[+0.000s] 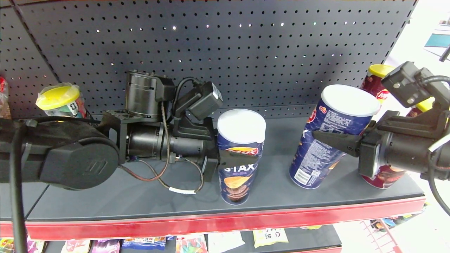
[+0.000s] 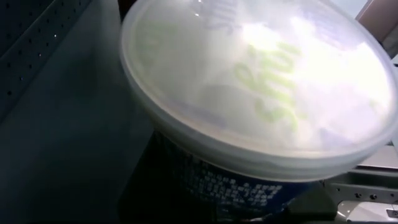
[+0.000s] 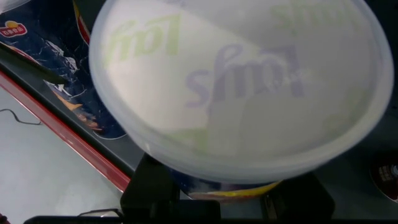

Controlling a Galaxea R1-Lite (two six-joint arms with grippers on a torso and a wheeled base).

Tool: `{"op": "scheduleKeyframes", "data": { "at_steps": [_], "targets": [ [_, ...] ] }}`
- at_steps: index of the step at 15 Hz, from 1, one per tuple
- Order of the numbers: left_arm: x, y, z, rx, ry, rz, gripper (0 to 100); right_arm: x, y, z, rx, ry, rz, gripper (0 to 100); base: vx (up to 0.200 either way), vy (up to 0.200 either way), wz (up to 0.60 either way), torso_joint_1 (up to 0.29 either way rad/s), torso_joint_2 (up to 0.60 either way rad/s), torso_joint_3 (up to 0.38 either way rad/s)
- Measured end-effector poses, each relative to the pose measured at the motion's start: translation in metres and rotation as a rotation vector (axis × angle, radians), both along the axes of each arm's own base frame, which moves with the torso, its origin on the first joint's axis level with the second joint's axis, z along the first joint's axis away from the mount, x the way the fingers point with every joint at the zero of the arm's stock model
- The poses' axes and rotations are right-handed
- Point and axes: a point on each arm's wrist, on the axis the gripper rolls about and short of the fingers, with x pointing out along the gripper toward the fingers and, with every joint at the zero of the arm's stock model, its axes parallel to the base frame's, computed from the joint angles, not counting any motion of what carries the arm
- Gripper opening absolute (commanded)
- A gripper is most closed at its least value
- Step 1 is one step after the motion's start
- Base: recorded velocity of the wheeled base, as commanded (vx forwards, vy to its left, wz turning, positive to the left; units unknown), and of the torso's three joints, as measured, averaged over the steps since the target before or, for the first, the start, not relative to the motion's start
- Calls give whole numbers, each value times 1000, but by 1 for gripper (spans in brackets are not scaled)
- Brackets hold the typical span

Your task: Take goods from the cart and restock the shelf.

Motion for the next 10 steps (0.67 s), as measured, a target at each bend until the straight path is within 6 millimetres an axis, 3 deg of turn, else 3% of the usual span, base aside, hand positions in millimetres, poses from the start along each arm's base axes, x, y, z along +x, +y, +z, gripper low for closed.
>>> {"op": "scheduleKeyframes", "data": {
  "at_steps": [10],
  "targets": [
    [-15, 1, -3, 7, 43, -17, 0, 0, 0, 0, 0, 0, 0, 0, 0, 0, 0, 0, 0, 0]
  ]
}}
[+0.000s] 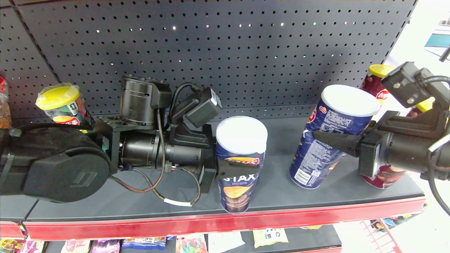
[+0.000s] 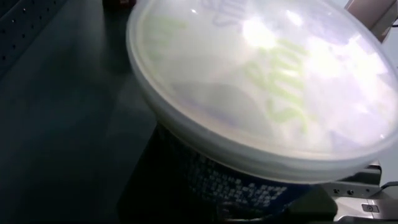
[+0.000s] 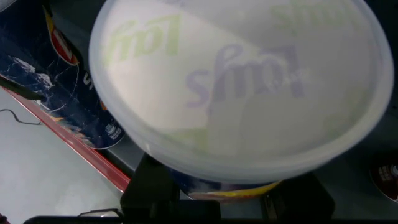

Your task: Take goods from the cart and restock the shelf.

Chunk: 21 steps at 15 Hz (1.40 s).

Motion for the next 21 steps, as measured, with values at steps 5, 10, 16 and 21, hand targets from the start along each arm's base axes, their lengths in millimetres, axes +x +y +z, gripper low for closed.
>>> {"op": "scheduleKeyframes", "data": {
  "at_steps": [5, 10, 16, 21],
  "targets": [
    [1, 0, -1, -14, -14, -4, 100, 1, 0, 1, 2, -3, 0, 0, 0, 0, 0, 0, 0, 0],
    [-3, 4, -6, -11, 1, 12, 100, 6, 6, 5, 6, -9, 13, 0, 0, 0, 0, 0, 0, 0],
    [-37, 52, -25, 45, 68, 107, 100, 41, 37, 8, 12, 1, 71, 0, 0, 0, 0, 0, 0, 0],
    [-72, 103, -33, 46, 120, 242, 100, 78, 77, 10, 21, -5, 117, 0, 0, 0, 0, 0, 0, 0]
  ]
}}
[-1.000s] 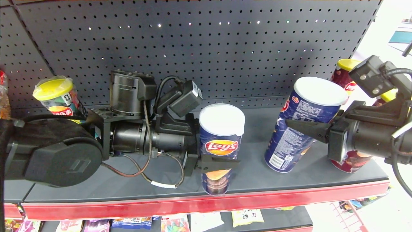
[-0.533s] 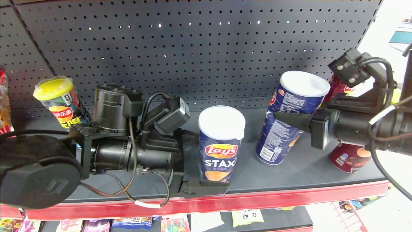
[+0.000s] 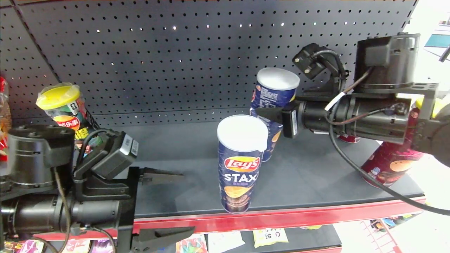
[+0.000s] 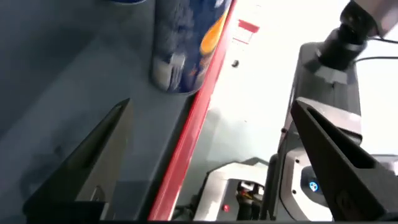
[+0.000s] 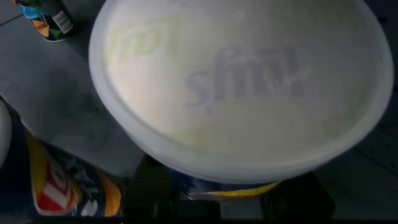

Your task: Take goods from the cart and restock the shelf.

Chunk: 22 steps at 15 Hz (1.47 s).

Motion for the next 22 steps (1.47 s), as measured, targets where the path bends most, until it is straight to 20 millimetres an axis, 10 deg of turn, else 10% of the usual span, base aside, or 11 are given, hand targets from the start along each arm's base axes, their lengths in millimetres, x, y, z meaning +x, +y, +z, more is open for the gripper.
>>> {"op": "scheduleKeyframes", "data": {
  "at_steps": [10, 11, 22],
  "targets": [
    [-17, 18, 17, -34, -37, 151, 100, 27, 26, -21, -26, 46, 9, 0, 0, 0, 0, 0, 0, 0],
    [-17, 18, 17, -34, -38, 150, 100, 27, 26, -23, -28, 49, 7, 100, 0, 0, 0, 0, 0, 0],
    [-17, 18, 17, -34, -36, 151, 100, 7, 20, -21, -10, 79, -32, 100, 0, 0, 0, 0, 0, 0]
  ]
}}
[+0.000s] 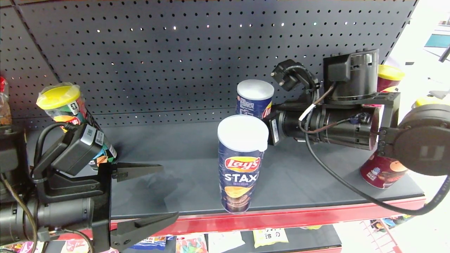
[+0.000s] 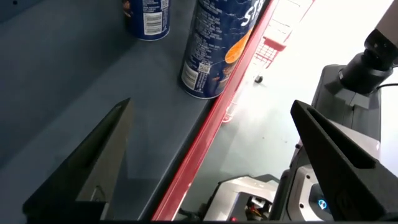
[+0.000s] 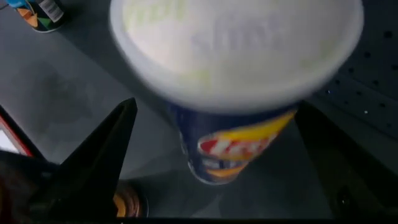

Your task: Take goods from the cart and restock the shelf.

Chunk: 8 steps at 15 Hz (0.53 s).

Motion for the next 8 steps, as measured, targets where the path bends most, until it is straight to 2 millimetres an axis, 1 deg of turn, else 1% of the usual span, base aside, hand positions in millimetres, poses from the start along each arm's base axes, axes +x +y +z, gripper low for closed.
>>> {"op": "scheduleKeyframes", "data": {
  "at_steps": [4, 6, 8],
  "targets": [
    [2, 0, 0, 10, -1, 27, 100, -20, -19, -3, -13, 17, -12, 100, 0, 0, 0, 0, 0, 0],
    [4, 0, -2, 23, 0, 57, 100, -25, -30, -4, -21, 18, -50, 100, 0, 0, 0, 0, 0, 0],
    [4, 0, -4, 30, 6, 64, 100, -25, -39, -2, -27, 7, -107, 100, 0, 0, 0, 0, 0, 0]
  ]
}}
